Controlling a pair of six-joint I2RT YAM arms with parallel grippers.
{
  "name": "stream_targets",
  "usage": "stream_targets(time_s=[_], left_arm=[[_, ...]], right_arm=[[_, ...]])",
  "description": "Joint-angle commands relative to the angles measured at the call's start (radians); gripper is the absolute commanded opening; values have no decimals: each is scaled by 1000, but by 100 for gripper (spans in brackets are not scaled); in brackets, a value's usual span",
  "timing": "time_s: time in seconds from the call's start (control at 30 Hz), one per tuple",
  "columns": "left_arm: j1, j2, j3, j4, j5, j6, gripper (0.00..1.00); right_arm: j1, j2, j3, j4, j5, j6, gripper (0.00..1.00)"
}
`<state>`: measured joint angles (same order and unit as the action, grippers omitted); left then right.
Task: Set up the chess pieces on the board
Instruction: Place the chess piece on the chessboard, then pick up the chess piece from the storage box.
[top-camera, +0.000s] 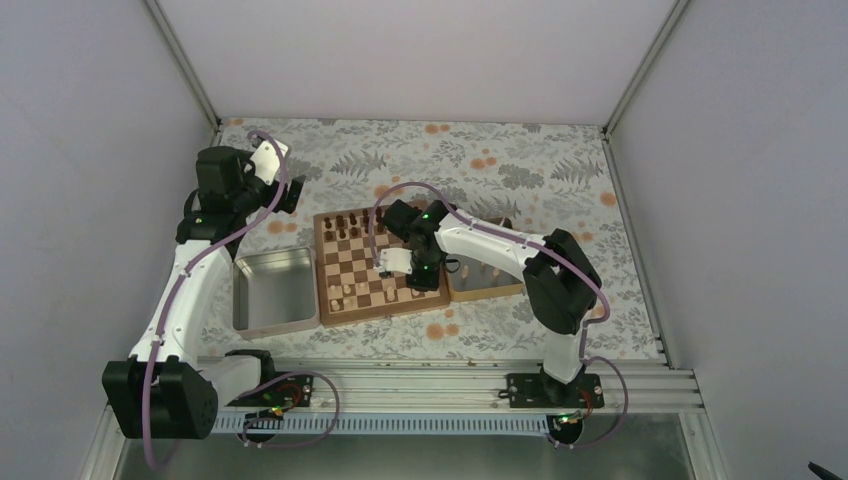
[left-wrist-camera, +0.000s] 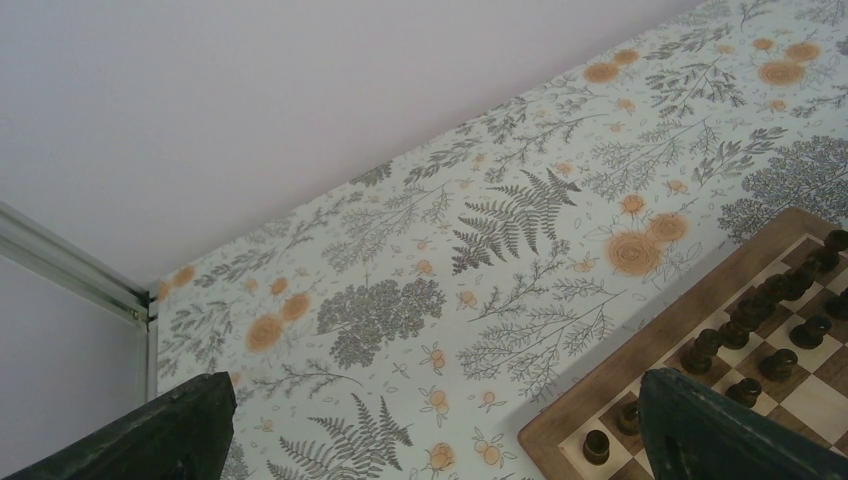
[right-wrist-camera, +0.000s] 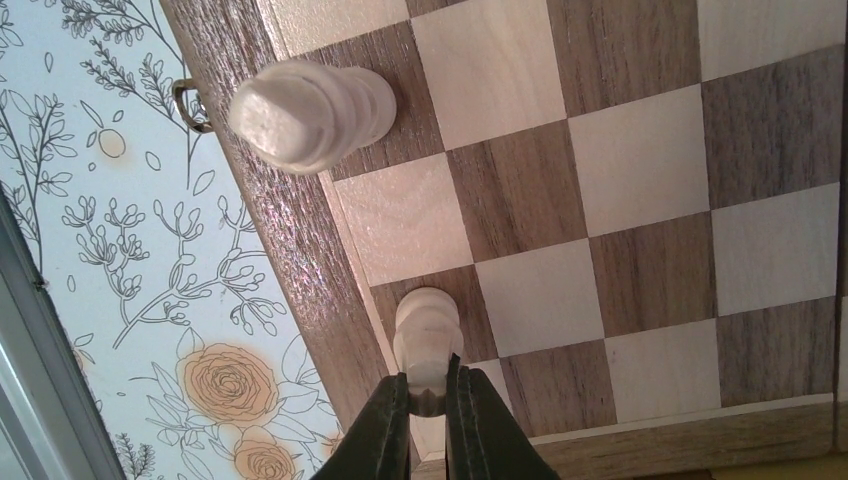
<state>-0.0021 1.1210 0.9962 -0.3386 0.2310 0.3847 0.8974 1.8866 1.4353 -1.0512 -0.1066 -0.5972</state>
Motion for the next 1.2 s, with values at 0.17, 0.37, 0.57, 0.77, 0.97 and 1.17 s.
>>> stream_targets(time_s=[0.17,0.37,0.57,0.77,0.97,1.17], left_arm=[[6,-4,-1,-6,18,11,100],[6,-5,-1,-7,18,10,100],[5,-7,0,-6,15,11,100],[5,-3,1,-3,15,10,100],[5,1,5,-4,15,8,100],[5,0,9,-9,19,6,100]], right_arm=[[8,3,-10,-4,10,10,26],[-1,-24,2,-19,10,9,39],[-30,-95,37,-70,31,10,41],[-205,-229,3,-95,44,-20,40],[-388,-268,-79,-51,39,-72,39],[-479,-197,-155,34,23,-84,37]])
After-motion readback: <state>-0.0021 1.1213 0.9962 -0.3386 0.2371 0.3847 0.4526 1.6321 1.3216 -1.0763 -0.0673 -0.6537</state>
